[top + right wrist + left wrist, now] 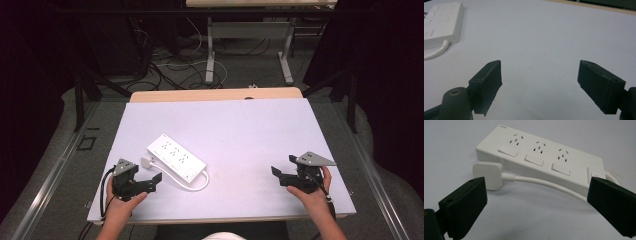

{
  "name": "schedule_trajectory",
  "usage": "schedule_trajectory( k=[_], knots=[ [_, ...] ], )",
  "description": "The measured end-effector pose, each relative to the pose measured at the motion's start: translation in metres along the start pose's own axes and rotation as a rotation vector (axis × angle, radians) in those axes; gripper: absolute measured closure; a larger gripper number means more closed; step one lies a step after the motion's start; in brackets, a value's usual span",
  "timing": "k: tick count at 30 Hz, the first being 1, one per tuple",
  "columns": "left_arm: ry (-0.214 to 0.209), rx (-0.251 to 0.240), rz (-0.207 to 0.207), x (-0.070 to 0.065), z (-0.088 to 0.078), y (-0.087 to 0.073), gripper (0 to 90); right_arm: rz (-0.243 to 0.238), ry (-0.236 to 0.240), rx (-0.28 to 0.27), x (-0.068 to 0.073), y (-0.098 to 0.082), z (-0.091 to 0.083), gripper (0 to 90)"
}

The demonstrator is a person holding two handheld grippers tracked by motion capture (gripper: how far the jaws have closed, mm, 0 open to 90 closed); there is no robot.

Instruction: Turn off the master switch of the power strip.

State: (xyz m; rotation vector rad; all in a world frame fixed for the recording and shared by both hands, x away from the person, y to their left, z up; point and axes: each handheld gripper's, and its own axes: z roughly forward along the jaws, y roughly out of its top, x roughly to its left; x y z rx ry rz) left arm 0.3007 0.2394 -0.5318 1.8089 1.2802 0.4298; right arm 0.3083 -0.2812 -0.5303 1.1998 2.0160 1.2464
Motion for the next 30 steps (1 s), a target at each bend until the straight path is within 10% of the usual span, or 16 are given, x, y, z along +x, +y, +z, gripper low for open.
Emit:
schedule_trajectory(
  k=[30],
  knots=[
    [-0.010,-0.021,0.059,-0.016,0.001,0.014,20.2,0.036,-0.046,0.036,-0.013,-0.027,-0.005,22.0]
  ],
)
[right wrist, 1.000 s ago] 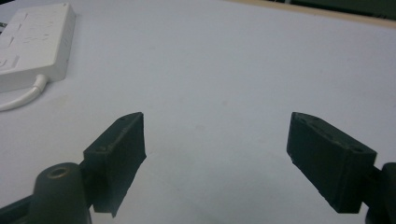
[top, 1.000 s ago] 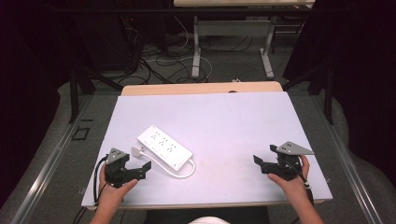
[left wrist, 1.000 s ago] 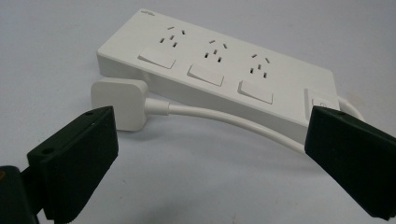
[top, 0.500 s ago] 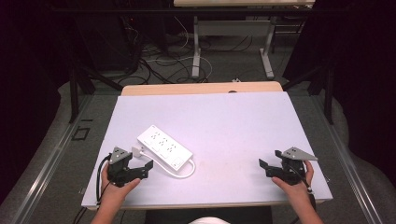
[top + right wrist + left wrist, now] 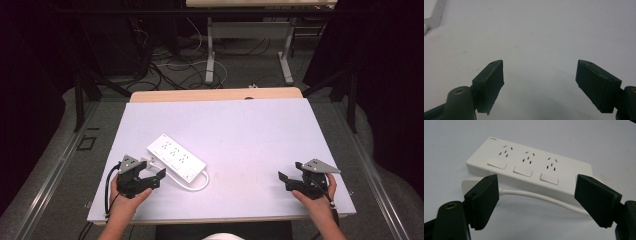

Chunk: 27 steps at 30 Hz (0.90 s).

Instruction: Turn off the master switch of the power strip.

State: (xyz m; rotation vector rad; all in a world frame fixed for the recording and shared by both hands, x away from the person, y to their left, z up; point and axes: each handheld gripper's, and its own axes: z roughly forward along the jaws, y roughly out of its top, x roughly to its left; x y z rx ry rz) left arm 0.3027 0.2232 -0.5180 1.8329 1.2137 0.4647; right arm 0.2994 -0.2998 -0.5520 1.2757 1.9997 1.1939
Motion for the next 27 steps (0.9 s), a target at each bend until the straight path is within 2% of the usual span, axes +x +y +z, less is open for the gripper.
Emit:
schedule_trajectory(
  k=[12,15,27],
  knots=[
    [-0.030,-0.012,-0.035,-0.002,-0.006,0.016,21.5,-0.003,-0.001,-0.008,0.001,-0.001,0.002,22.0],
    [-0.025,-0.007,-0.031,-0.002,-0.007,0.021,21.9,0.007,0.005,-0.001,0.004,0.000,0.001,22.0],
    [-0.003,0.011,-0.012,-0.001,-0.005,0.035,31.8,-0.006,0.014,0.000,0.006,-0.001,0.003,21.9]
  ],
)
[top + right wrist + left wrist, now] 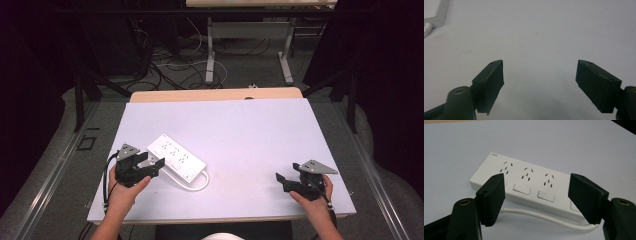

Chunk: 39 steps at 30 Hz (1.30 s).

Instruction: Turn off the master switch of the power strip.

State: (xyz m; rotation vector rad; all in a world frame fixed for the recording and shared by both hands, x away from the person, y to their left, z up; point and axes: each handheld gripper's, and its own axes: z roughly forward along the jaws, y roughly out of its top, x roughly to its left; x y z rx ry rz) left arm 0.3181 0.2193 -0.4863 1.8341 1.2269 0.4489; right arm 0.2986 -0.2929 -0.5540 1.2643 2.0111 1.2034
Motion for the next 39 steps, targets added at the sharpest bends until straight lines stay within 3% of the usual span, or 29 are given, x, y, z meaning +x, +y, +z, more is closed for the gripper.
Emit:
schedule_trajectory(
  k=[8,16,21,23,39],
  knots=[
    [-0.001,-0.009,0.020,-0.004,0.005,0.008,38.1,0.007,-0.004,-0.005,0.000,0.000,0.000,21.8],
    [-0.023,0.004,0.059,-0.011,0.010,0.017,38.8,0.007,-0.002,-0.007,0.000,0.000,0.000,21.8],
    [-0.026,0.013,0.047,-0.017,0.015,0.021,38.8,0.008,0.006,-0.004,0.000,0.000,-0.001,21.8],
    [-0.024,0.022,0.061,-0.018,0.017,0.023,38.8,0.006,0.005,-0.007,-0.001,0.000,-0.001,21.8],
    [-0.035,0.051,0.095,-0.033,0.040,0.023,39.2,0.014,0.010,-0.004,-0.002,0.000,-0.001,21.8]
  ],
)
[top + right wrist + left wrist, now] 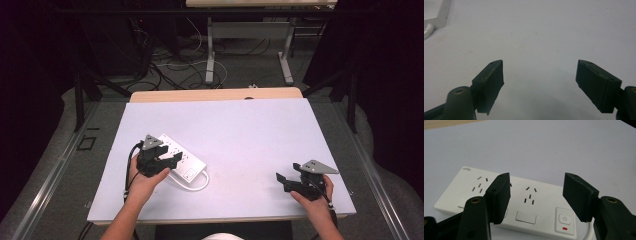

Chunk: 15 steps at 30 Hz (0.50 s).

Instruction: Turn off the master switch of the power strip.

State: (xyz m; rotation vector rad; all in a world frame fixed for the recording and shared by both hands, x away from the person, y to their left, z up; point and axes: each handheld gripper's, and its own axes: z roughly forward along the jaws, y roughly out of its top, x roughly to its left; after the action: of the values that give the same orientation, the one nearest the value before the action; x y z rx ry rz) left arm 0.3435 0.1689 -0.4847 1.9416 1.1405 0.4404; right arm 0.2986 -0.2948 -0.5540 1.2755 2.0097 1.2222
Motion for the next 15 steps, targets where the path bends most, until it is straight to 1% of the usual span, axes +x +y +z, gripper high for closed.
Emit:
schedule_trajectory(
  k=[1,2,3,5,6,8,9,12,15],
  knots=[
    [-0.003,0.001,0.000,-0.001,0.001,0.000,39.2,0.001,0.001,0.001,0.000,0.000,0.000,21.8],
    [-0.006,0.001,-0.013,-0.003,0.002,0.000,39.3,0.000,0.000,0.002,0.000,0.000,0.000,21.8],
    [-0.010,0.002,0.003,-0.003,0.003,0.000,39.2,0.000,0.002,0.003,0.000,0.000,0.000,21.8],
    [-0.011,0.005,0.010,-0.005,0.004,0.000,39.2,0.000,0.002,0.003,-0.001,0.000,0.000,21.8],
    [-0.012,0.011,0.021,-0.006,0.004,0.000,39.2,-0.005,-0.001,0.002,-0.001,0.000,0.000,21.8],
    [-0.012,0.009,0.022,-0.007,0.006,0.000,39.2,-0.006,-0.006,-0.001,-0.001,0.000,0.000,21.8],
    [-0.011,0.003,0.014,-0.009,0.006,0.000,39.2,-0.006,-0.006,-0.001,-0.001,0.000,0.000,21.8],
    [-0.006,0.006,0.021,-0.011,0.007,-0.001,39.3,-0.004,0.004,0.003,-0.002,0.000,0.000,21.8],
    [-0.008,0.010,0.030,-0.012,0.006,-0.002,40.6,-0.003,-0.003,0.001,-0.001,0.000,0.000,21.8]
  ],
)
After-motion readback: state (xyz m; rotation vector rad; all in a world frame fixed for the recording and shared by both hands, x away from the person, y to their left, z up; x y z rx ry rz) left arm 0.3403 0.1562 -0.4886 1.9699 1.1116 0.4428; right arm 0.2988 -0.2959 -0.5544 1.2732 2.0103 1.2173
